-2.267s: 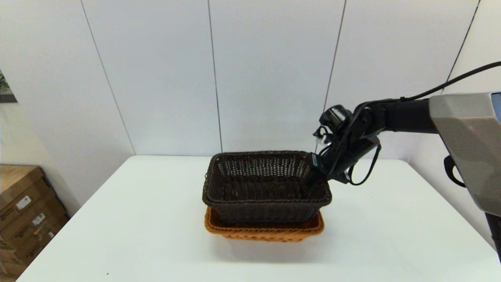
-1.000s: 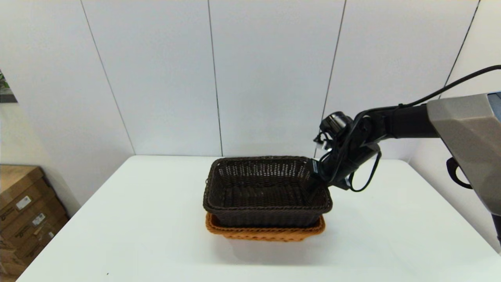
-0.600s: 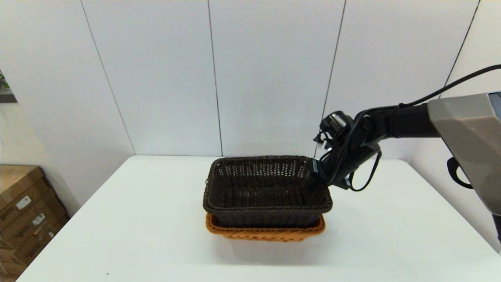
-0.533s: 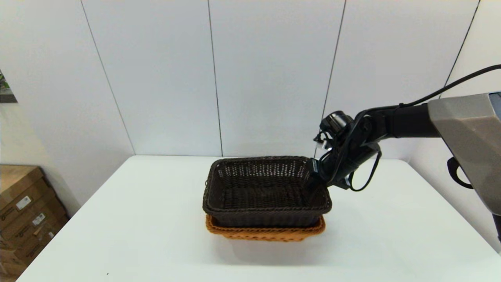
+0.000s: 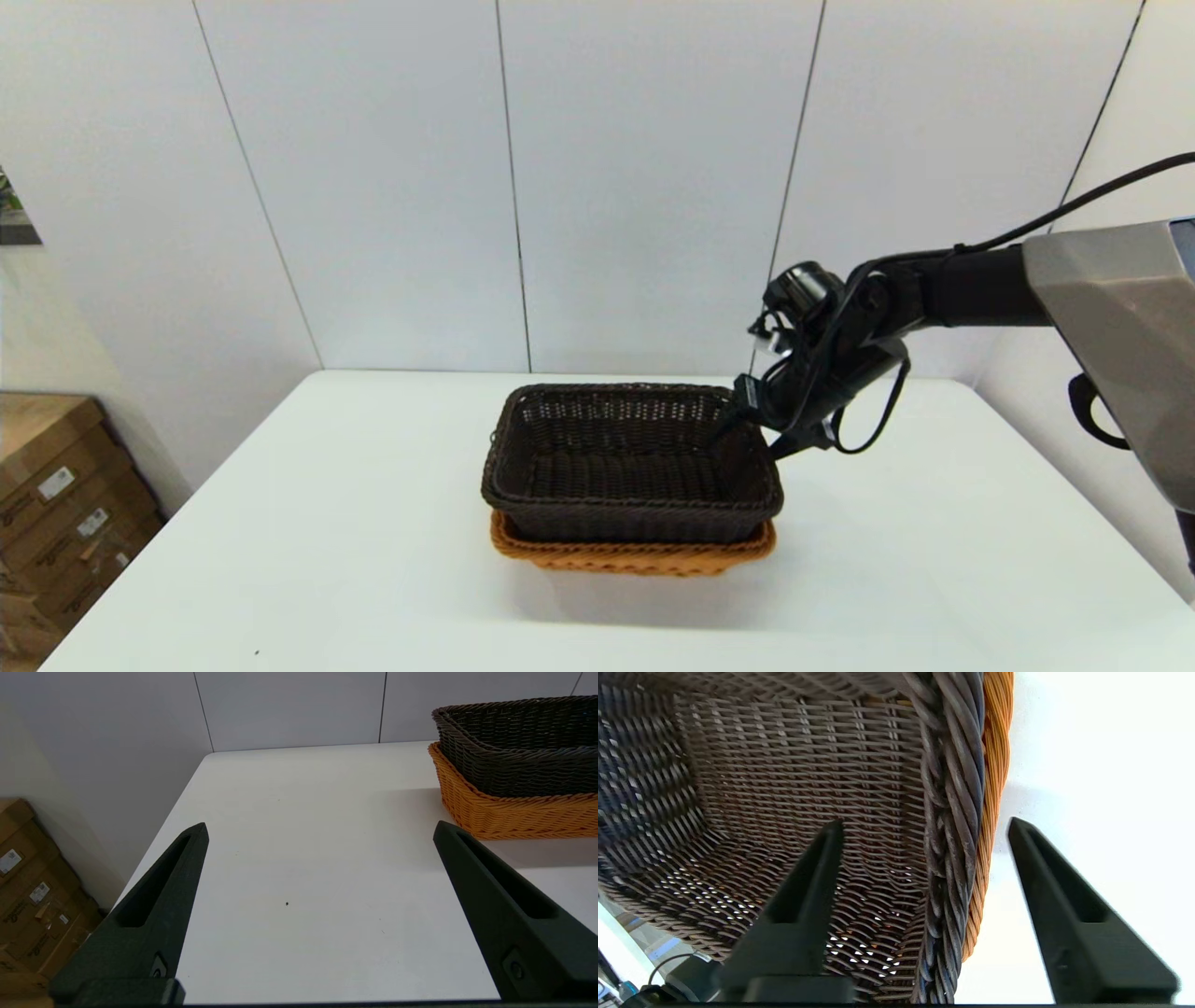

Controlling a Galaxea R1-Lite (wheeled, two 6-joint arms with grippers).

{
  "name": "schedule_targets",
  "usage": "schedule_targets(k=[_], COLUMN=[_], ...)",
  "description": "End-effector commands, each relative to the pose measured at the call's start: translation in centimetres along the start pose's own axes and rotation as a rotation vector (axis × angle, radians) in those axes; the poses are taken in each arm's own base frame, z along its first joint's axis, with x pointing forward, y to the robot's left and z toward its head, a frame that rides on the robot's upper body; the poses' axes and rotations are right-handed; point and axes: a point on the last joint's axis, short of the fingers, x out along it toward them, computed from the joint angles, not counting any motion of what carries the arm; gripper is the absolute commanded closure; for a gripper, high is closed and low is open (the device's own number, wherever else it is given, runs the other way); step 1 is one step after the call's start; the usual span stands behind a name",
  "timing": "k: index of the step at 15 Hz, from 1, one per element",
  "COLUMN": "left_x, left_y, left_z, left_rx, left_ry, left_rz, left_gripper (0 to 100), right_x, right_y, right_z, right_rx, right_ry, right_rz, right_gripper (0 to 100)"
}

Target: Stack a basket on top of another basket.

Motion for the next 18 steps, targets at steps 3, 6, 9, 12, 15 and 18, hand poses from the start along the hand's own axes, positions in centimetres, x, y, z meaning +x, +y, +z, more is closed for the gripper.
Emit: schedule_targets(k=[3,6,9,12,15,18], left_x=[0.0,0.0,0.0,0.0,0.0,0.0], left_y=[0.0,0.0,0.0,0.0,0.0,0.0], left_z=[0.0,0.0,0.0,0.0,0.0,0.0], left_rx=[0.000,0.000,0.000,0.000,0.000,0.000], left_ry=[0.000,0.000,0.000,0.000,0.000,0.000], left_rz=[0.001,0.001,0.001,0.001,0.001,0.001], left_gripper=[0,0,0,0,0,0], right_x=[-6.5,-13.4,-18.7,-21.5,-23.6,-25.0], right_y=[0.9,2.2,2.9,2.6,1.5,0.0], right_z=[0.2,-2.3,-6.0,-9.5,-13.1,-17.8], right_rx=[-0.015,-0.074,-0.113,-0.115,-0.093,-0.085], right_ry=[-0.141,-0.245,-0.322,-0.401,-0.475,-0.523], right_rz=[0.053,0.080,0.091,0.018,-0.075,-0.131], right_gripper=[0,0,0,0,0,0])
